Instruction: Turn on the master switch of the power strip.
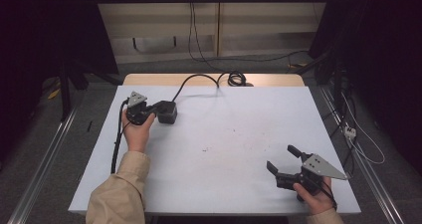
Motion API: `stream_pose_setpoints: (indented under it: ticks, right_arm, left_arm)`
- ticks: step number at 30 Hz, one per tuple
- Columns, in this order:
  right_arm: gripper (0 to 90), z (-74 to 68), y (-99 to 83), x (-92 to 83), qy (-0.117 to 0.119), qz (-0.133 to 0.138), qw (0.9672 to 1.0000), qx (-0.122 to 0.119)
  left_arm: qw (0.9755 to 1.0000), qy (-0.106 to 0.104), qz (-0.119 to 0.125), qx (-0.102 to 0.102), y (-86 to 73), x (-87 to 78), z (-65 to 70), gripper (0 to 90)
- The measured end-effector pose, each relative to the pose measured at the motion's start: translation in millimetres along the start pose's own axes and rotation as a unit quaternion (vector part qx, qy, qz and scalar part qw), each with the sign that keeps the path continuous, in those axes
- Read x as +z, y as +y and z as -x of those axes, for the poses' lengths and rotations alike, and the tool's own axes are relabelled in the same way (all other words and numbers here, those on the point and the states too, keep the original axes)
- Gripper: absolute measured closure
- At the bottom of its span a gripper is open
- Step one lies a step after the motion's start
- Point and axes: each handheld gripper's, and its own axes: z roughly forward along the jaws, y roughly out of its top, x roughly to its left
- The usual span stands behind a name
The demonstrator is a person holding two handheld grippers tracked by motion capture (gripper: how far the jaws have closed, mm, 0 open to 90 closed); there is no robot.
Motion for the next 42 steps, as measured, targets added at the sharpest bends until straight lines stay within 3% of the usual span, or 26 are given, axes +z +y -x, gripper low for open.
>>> stream_pose_setpoints:
  ticks: [42]
  right_arm:
    - [6.5, 0.9, 0.0, -0.4, 0.0, 0.001, 1.0, 0.0]
  left_arm:
    - [0.9999, 0.003, -0.012, 0.007, -1.5, 9.9, 4.8, 90.0]
